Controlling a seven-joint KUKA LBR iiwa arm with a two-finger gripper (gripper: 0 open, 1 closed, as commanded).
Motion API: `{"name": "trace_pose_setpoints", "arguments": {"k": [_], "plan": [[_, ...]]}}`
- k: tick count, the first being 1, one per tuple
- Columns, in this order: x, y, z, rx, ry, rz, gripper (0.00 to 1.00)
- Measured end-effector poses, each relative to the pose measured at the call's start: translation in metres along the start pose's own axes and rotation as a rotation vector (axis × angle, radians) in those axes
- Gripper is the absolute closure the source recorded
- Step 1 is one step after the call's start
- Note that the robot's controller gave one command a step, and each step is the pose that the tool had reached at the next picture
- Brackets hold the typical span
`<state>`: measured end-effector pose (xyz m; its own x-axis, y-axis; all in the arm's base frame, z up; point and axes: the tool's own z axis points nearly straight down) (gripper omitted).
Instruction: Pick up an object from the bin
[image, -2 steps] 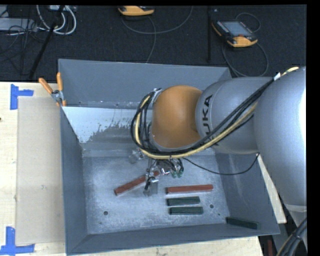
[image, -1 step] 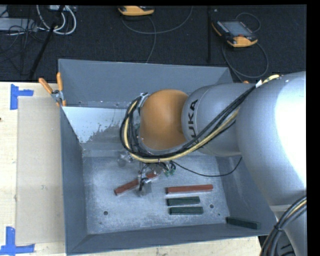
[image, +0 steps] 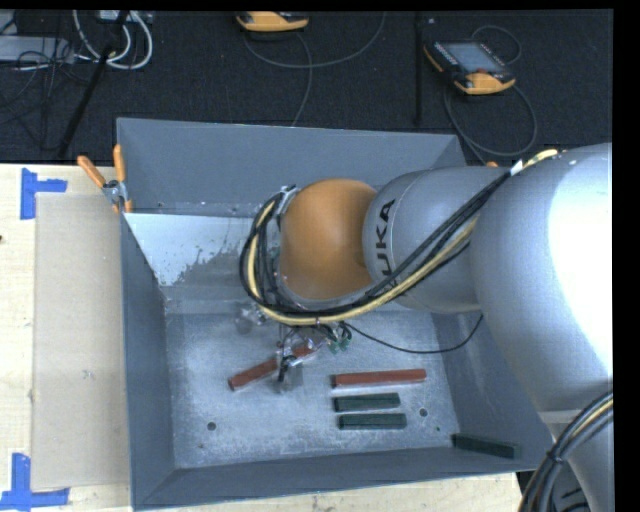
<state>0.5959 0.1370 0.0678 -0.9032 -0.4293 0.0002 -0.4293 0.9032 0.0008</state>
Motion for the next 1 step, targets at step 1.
{"name": "trace_pose_setpoints", "arguments": {"k": [1], "plan": [[-0.0002, 0.0000, -0.0003, 0.000, -0.001, 0.002, 1.00]]}}
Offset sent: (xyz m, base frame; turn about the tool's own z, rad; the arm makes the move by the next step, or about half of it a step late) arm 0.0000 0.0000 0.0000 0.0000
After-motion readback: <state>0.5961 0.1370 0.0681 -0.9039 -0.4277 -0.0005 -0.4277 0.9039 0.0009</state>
